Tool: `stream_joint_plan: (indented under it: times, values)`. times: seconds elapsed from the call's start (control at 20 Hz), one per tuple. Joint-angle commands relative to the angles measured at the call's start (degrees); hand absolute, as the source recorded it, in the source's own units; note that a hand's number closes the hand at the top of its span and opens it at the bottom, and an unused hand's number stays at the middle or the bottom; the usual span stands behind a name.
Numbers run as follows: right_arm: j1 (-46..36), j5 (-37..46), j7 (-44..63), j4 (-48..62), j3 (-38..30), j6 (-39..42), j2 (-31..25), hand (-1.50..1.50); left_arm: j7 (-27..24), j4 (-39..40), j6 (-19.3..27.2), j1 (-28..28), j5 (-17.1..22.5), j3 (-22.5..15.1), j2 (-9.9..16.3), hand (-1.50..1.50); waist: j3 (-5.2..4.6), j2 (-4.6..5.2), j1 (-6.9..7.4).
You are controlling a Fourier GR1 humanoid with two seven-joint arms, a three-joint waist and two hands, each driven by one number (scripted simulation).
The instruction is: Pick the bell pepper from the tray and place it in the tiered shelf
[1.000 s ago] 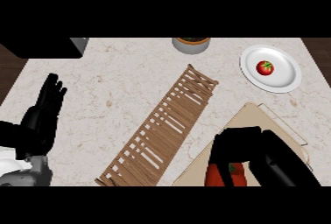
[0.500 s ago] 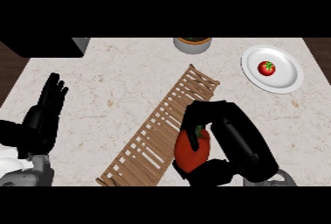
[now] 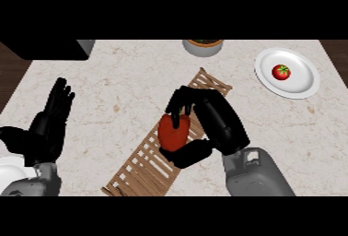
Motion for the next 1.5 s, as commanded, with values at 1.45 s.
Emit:
stream_joint_plan:
  times: [1.45]
  values:
    - [-8.78,-35.86,6.05,4.36,-35.79,11.26,-17.87,-1.50,-0.65,-2.48,-3.74,3.33,0.52,3.87,0.07,0.00,0.01,-0.04,-0.34]
